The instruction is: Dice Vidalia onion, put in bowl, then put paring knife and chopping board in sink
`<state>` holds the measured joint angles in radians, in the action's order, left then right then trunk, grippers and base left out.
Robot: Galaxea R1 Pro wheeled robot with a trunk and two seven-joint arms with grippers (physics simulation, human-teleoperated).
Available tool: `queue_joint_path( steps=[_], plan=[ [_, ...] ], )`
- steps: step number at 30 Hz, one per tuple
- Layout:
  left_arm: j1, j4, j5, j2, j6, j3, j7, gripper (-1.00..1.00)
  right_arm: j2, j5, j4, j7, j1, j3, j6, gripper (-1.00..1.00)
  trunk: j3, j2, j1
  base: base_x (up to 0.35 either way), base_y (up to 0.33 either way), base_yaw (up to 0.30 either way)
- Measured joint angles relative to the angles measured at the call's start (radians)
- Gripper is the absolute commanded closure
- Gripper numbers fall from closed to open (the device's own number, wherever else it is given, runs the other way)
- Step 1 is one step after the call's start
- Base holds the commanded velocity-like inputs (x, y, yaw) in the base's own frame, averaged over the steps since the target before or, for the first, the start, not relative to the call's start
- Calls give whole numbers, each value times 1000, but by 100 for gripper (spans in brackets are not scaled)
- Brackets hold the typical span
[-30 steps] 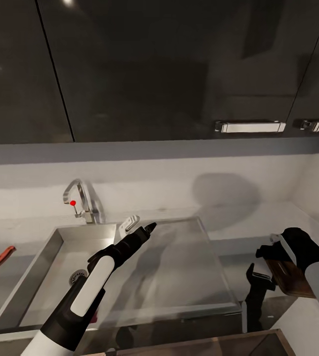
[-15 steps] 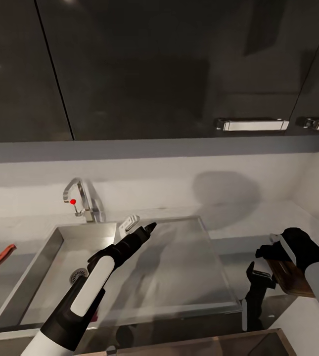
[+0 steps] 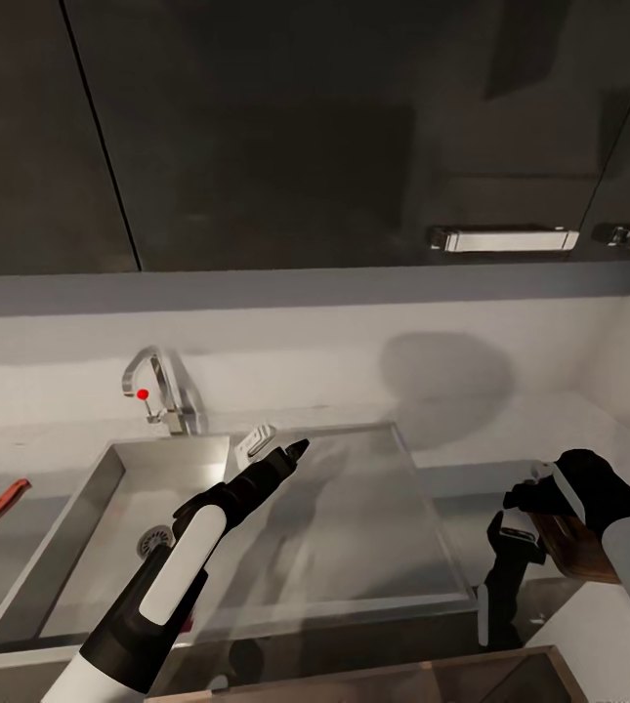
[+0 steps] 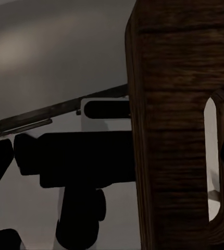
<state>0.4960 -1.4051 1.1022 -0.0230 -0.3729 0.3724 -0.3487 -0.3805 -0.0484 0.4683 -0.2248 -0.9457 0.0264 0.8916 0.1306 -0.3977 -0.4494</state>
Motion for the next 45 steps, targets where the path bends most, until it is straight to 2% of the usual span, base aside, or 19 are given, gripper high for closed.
queue_joint_path(
  steps=[21,22,24,27,30,36,45],
  plan=[
    [0,0,0,0,0,0,0,-100,0,1,0,0,1,0,0,-100,11,0,0,0,0,0],
    [0,0,0,0,0,0,0,-100,0,1,0,0,1,0,0,100,11,0,0,0,0,0],
    [0,-1,0,0,0,0,0,-100,0,-9,0,0,1,-2,-1,100,11,0,0,0,0,0],
    [0,-2,0,0,0,0,0,-100,1,2,0,-2,1,-1,0,100,11,0,0,0,0,0],
    [0,-5,0,1,0,0,0,-100,0,-29,0,3,0,-3,-3,100,11,-1,0,0,0,0],
    [-2,-17,0,1,1,1,1,-100,1,4,0,-1,1,0,1,100,11,0,0,0,0,0],
    [-5,-32,0,0,2,5,7,-100,0,1,2,0,0,0,0,100,11,0,0,0,0,0]
  ],
)
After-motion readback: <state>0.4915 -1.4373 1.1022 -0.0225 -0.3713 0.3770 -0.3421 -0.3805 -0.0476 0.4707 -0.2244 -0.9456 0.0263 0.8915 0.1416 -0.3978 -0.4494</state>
